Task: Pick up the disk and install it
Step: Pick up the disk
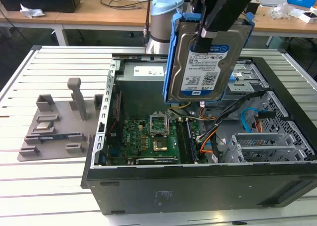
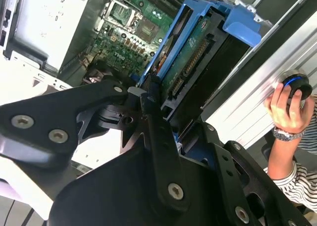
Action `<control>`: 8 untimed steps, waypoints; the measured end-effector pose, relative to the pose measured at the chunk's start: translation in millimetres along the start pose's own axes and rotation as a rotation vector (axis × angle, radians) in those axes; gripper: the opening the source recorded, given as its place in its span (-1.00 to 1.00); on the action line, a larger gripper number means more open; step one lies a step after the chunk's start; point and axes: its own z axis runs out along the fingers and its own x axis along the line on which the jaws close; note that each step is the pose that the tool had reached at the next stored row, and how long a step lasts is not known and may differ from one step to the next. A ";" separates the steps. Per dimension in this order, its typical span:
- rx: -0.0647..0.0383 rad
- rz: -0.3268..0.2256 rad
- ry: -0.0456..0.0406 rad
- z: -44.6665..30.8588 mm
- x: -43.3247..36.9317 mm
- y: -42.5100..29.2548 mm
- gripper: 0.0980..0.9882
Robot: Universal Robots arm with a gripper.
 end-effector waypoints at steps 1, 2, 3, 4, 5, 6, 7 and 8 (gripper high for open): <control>0.000 0.000 0.0001 -0.2 0.1 -1.9 -0.40; 0.000 0.000 0.0001 -0.3 0.2 -3.5 -0.40; 0.000 0.000 0.0000 -0.4 0.3 -5.7 -0.40; 0.000 0.000 0.0000 -0.5 0.4 -7.4 -0.40; 0.000 0.000 0.0000 -0.8 0.5 -10.3 -0.40; 0.000 0.000 -0.0001 -1.0 0.8 -14.0 -0.40; 0.000 0.000 0.0000 -1.1 0.8 -15.4 -0.40; 0.000 0.000 0.0000 -1.3 0.9 -17.2 -0.40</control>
